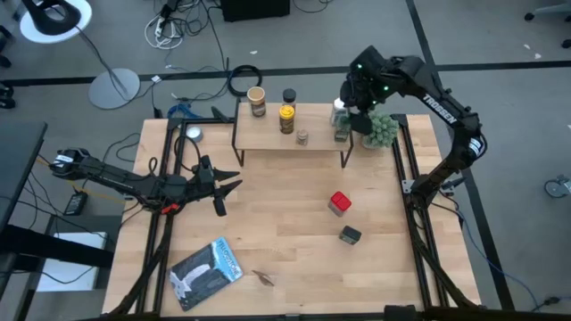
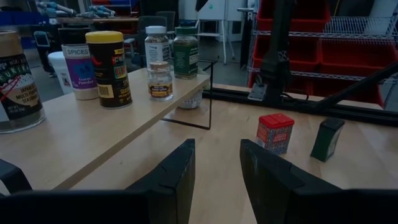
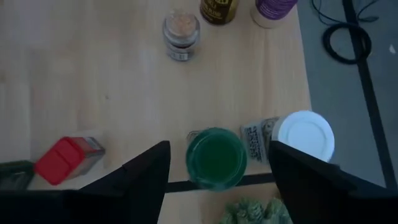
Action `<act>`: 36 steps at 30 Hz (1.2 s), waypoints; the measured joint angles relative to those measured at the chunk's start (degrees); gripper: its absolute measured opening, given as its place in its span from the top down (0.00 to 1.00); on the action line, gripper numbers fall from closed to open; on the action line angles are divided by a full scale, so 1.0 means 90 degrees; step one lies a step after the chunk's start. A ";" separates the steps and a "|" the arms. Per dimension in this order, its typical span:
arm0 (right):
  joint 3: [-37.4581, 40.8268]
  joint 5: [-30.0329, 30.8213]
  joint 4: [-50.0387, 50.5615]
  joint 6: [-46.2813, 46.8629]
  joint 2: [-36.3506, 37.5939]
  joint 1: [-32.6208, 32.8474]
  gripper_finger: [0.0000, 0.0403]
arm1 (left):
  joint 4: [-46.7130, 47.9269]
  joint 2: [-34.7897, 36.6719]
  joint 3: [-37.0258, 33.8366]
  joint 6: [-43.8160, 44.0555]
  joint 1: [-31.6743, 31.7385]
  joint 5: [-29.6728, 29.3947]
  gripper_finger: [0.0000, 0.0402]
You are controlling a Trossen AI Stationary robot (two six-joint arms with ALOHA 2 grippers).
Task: Shelf spices
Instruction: Put the green seasoning bottle on the shelf aligned with the other white seasoning bottle
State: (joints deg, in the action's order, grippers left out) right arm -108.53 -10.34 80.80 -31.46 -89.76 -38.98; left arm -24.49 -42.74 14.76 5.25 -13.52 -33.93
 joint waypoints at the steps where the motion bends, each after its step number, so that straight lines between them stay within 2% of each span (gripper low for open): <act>1: -0.0102 0.0007 0.0102 0.0096 0.0000 0.0005 0.33 | 0.0000 -0.0002 0.0000 0.0031 0.0002 0.0000 0.67; 5: -0.0502 0.0012 0.0544 0.0757 0.0000 0.0013 0.36 | 0.0002 -0.0001 0.0000 0.0115 0.0001 0.0002 0.67; 8: -0.0627 0.0222 0.0823 0.1277 0.0072 0.0092 0.43 | 0.0003 -0.0001 0.0000 0.0115 0.0000 0.0002 0.67; 14: -0.0559 0.1007 0.1015 0.2680 0.0566 0.0655 0.70 | 0.0053 0.0000 0.0000 0.0113 0.0000 0.0005 0.67; 19: -0.0056 0.1758 0.1028 0.4249 0.1281 0.1623 0.91 | 0.0058 0.0000 0.0000 0.0113 0.0002 0.0005 0.67; 22: 0.0512 0.2532 0.1023 0.5448 0.1753 0.2338 0.99 | 0.0056 0.0000 0.0000 0.0115 0.0002 0.0090 0.67; 27: 0.2012 0.3743 0.0902 0.7789 0.2596 0.3641 0.96 | 0.0056 0.0000 0.0000 0.0115 0.0000 0.0281 0.67; 32: 0.4019 0.4377 -0.0084 0.9843 0.3149 0.4994 0.99 | 0.0142 0.0000 0.0000 0.0045 0.0002 0.0287 0.67; 36: 0.5314 0.4710 -0.1216 1.1134 0.3115 0.5876 0.99 | 0.0323 0.0000 0.0000 0.0006 0.0001 0.0299 0.67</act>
State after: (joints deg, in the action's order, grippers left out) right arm -60.70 32.05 69.85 68.74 -61.72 13.90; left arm -21.58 -42.74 14.76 5.30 -13.50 -31.24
